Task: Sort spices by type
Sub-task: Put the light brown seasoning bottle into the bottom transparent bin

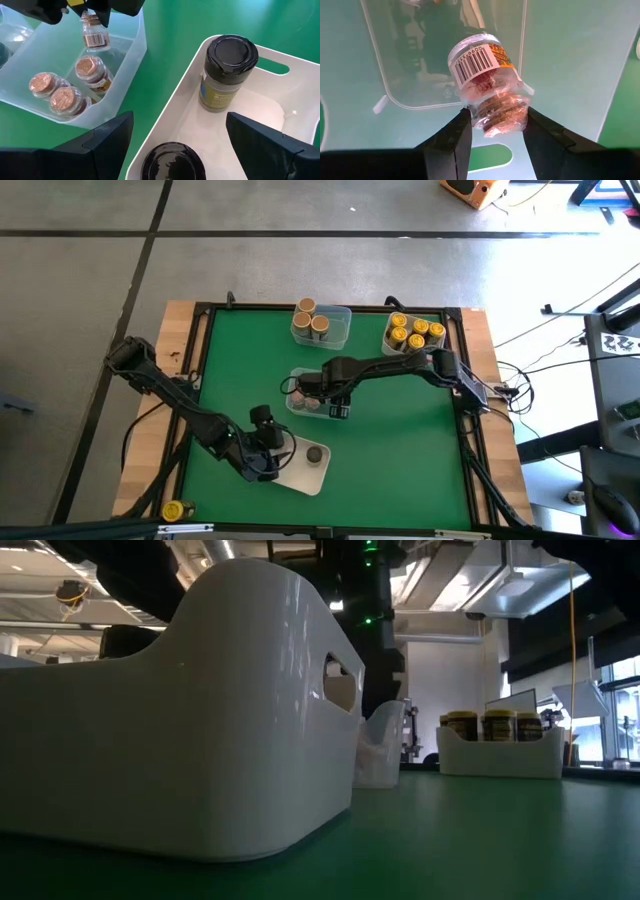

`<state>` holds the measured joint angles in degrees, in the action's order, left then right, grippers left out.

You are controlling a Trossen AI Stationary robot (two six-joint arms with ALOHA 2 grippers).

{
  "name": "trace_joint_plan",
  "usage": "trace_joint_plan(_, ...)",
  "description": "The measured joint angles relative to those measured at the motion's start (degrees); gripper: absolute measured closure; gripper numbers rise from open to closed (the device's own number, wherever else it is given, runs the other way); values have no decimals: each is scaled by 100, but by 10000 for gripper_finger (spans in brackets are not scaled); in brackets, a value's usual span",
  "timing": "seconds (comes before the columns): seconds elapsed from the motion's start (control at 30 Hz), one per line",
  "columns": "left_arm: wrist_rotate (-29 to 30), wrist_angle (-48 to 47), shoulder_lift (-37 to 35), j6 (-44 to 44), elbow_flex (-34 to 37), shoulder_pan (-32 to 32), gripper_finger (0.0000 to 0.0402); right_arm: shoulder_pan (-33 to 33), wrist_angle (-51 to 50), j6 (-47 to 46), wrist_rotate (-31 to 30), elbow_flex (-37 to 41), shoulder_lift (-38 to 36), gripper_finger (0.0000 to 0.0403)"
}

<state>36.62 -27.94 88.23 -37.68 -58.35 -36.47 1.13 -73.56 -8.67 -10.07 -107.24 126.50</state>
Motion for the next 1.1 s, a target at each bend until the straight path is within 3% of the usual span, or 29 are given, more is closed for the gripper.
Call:
trace_joint_plan(0.7, 0, 13, 0, 7, 0, 0, 86, -7, 40, -109, 9, 2, 31, 244)
trace_joint_plan(1.1, 1, 13, 0, 23, 0, 0, 86, 1, -184, -3, 46, -231, -44, 112)
